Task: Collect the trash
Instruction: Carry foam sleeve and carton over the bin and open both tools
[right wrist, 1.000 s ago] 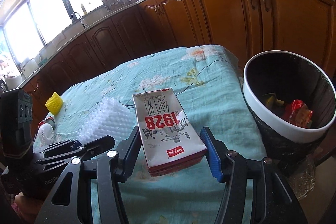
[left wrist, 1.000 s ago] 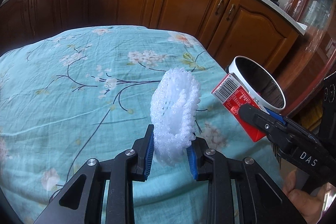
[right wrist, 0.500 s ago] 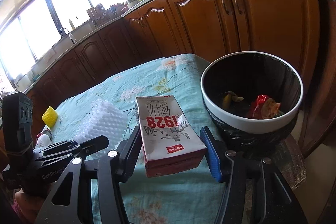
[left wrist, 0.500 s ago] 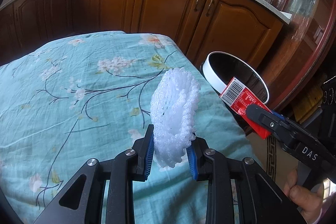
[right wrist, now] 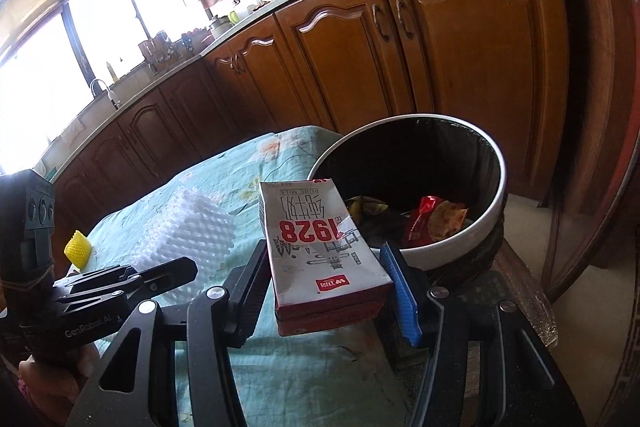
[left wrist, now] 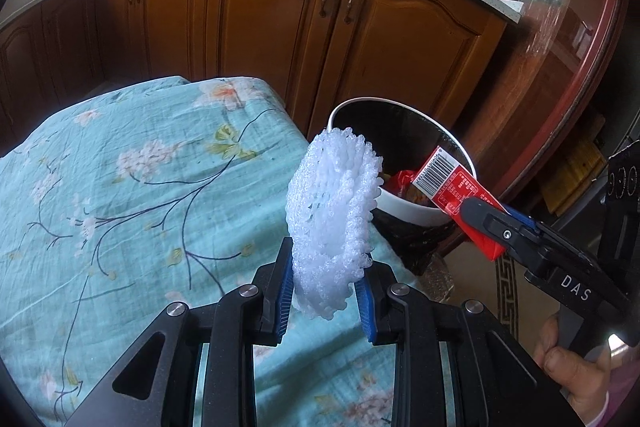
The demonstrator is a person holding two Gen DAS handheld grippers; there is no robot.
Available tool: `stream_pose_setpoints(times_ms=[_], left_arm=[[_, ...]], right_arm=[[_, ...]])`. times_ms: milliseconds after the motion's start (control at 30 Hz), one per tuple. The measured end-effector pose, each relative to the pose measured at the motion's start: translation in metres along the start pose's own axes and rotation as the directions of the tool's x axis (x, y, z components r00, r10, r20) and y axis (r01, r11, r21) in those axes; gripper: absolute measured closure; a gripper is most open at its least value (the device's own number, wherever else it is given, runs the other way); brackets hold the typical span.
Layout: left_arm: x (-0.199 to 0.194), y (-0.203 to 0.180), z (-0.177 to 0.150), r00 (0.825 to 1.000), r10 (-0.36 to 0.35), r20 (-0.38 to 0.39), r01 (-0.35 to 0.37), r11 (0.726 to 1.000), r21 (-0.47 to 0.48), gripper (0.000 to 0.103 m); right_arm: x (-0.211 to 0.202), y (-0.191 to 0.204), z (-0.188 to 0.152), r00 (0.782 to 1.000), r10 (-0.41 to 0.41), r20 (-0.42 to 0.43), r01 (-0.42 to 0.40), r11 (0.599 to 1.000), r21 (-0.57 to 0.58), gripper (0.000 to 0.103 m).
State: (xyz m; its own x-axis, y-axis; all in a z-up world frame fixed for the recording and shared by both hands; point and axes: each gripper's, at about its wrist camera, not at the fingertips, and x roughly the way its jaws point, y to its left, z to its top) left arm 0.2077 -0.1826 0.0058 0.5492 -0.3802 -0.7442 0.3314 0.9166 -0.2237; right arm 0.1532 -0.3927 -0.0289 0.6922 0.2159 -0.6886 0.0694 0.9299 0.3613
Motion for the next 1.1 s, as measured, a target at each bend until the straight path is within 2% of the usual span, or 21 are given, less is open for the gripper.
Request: stream_pose_setpoints(times_ms=[267,600,1100], left_arm=[[0.027,-0.023,0.020,1.000,-0.009,-0.017,0.010,0.999,0.049,0.077],[0.050,-0.051,0.044,1.000,-0.011,-0.013,0.013,0.993,0.121,0.077],[0.098,-0.063,0.074,0.998,-0.001,-0.066,0.011,0.990,0.142,0.077]], right_arm=[[-0.004,-0.029,0.010,0.999,-0.042,0.017,0.041,0.998,0.036,0.047],[-0.004,-0.042,0.022,0.997,-0.068,0.032,0.067,0.997,0.045,0.048],[0.019,-0.063,0.046,0.993,-0.115,0.003,0.115,0.993,0.036,0.048]])
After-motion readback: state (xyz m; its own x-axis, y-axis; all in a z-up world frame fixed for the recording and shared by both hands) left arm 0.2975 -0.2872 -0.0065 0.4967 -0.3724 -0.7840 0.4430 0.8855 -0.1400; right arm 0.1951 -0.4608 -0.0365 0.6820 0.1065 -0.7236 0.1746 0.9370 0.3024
